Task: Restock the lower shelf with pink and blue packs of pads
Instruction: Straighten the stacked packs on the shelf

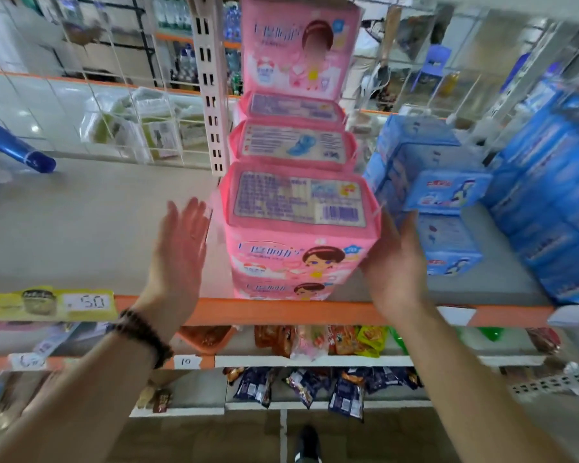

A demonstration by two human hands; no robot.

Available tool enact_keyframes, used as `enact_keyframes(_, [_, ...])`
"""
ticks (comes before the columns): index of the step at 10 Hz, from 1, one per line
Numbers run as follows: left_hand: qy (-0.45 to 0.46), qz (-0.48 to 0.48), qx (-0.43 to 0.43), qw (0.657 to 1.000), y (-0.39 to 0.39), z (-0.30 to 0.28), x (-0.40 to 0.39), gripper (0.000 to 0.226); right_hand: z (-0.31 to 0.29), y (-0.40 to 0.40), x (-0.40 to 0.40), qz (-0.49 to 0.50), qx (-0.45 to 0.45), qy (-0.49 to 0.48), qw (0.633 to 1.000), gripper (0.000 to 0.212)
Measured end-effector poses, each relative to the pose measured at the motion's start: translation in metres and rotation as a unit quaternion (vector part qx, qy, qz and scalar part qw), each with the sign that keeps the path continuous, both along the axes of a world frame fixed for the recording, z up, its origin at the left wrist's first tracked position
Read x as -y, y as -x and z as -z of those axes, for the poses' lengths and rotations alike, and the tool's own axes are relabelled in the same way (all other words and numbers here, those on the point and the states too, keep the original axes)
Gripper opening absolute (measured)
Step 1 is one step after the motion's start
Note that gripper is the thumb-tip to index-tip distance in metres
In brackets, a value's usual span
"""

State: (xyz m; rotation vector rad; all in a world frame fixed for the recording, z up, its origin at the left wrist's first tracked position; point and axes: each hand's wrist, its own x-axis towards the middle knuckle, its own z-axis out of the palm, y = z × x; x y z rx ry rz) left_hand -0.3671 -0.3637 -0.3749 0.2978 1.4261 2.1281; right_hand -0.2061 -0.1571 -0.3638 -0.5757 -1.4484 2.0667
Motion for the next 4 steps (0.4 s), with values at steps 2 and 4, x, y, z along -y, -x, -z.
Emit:
enact_keyframes(2, [0.002,0.045,-0.068,0.997,-0.049,-0.033,0.003,0.084,-0.02,-0.024,0.045,-0.019,-0.047,-0.087,0.995,0.097])
enact_keyframes(4, [0.026,0.017,-0.112,0.993,-0.07,-0.043,-0.012,0.047,-0.032,-0.025,0.066,-0.005,0.023,-0.158,0.987,0.051])
